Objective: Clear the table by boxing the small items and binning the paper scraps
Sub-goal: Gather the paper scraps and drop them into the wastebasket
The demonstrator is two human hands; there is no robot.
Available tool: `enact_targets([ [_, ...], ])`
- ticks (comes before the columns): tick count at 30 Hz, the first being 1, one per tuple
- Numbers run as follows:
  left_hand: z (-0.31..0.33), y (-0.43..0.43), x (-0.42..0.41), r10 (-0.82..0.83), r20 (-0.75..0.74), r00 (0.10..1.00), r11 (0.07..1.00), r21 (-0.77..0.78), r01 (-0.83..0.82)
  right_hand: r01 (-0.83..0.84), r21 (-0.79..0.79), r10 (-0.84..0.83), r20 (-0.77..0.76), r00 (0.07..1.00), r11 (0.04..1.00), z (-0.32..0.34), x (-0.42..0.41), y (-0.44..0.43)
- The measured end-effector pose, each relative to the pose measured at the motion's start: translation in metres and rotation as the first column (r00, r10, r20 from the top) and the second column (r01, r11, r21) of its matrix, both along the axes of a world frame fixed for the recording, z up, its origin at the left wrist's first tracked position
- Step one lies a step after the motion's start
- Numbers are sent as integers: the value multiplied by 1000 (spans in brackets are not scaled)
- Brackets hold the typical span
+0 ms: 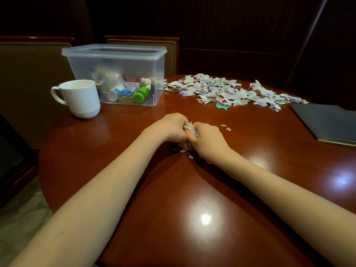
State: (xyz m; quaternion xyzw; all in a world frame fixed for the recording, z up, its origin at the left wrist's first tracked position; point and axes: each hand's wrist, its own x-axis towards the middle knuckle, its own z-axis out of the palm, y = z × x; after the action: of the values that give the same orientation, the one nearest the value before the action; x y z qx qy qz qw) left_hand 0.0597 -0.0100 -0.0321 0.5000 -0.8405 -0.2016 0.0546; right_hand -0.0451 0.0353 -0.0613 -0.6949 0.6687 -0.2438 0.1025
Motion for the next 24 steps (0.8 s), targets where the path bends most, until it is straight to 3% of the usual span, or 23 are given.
enact_targets([
  [8,-6,-7,1,30,-127,991,999,26,-27,-50,29,50,13,999,998,4,-4,3],
  [15,-12,-3,0,142,-465,874,955,297,3,-6,-92,28,242,970,996,-3,-11,-4],
  [20,-21,-3,-17,363,-601,712,877,479,-43,165,-136,-78,492,867,977,-8,-11,-13],
  [22,-20,5,-29,485,-661,573,820,571,-36,250,-101,-134,624,770,963,-6,-11,-16],
  [24,-16,17,-38,615,-694,374,743,669,19,329,-69,-183,715,675,942,-4,-9,-19],
])
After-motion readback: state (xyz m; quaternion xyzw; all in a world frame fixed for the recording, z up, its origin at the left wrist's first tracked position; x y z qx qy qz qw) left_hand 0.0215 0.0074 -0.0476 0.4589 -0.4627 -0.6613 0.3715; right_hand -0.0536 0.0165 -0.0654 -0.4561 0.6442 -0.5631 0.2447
